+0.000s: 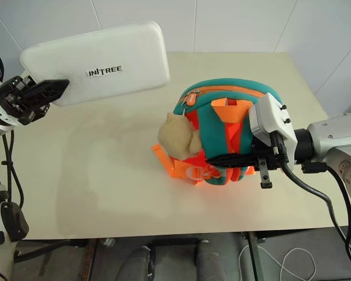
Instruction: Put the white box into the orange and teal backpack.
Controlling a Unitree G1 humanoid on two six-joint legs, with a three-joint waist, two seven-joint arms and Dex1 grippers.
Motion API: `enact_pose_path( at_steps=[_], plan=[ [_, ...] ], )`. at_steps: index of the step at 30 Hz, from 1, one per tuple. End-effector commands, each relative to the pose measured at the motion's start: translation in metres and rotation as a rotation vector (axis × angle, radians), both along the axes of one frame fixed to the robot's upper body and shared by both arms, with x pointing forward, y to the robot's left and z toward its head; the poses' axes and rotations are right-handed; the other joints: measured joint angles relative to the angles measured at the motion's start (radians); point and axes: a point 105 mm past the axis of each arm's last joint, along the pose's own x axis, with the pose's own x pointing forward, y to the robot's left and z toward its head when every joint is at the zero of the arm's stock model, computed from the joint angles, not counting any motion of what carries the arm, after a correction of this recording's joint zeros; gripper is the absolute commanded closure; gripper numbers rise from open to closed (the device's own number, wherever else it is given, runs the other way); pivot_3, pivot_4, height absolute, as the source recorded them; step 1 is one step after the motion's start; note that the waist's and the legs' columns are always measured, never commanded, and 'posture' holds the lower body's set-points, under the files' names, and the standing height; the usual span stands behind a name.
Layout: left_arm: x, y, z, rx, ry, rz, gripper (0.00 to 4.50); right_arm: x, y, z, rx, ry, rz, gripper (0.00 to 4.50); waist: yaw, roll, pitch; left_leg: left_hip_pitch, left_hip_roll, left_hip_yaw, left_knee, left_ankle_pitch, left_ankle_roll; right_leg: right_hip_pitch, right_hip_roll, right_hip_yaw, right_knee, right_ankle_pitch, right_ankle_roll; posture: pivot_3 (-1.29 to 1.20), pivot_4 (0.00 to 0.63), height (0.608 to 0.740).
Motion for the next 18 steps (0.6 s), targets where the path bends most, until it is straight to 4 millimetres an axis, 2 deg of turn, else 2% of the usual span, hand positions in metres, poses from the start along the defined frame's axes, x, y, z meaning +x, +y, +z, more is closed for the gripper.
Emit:
enact_pose_path(
  at_steps=[1, 8, 12, 18],
  plan=[
    [-0.010, -0.011, 0.004, 0.049, -0.060, -0.042, 3.18, -0.002, 0.002, 0.009, 0.017, -0.056, 0.014, 4.50, 0.000, 0.000, 0.000, 0.000, 0.000, 0.000, 0.000, 0.000, 0.000, 0.000, 0.000, 0.000, 0.000, 0.000, 0.000, 0.00, 0.150, 0.740],
    [-0.007, -0.031, -0.009, 0.114, -0.013, -0.123, 3.18, 0.002, 0.005, 0.010, 0.046, -0.049, 0.010, 4.50, 0.000, 0.000, 0.000, 0.000, 0.000, 0.000, 0.000, 0.000, 0.000, 0.000, 0.000, 0.000, 0.001, 0.000, 0.000, 0.00, 0.150, 0.740],
    [-0.008, -0.032, -0.022, 0.239, 0.015, -0.149, 3.18, 0.003, 0.004, 0.009, 0.043, -0.041, 0.001, 4.50, -0.002, 0.000, 0.000, 0.000, 0.000, 0.000, 0.000, 0.000, 0.000, 0.000, 0.000, 0.000, 0.001, 0.000, 0.000, 0.00, 0.150, 0.740],
    [-0.005, -0.034, -0.023, 0.368, -0.032, -0.181, 3.18, 0.004, 0.004, 0.007, 0.041, -0.032, -0.005, 4.50, 0.000, 0.000, 0.000, 0.000, 0.000, 0.000, 0.000, 0.000, 0.000, 0.000, 0.001, 0.000, 0.001, 0.000, 0.000, 0.00, 0.150, 0.740]
  ],
)
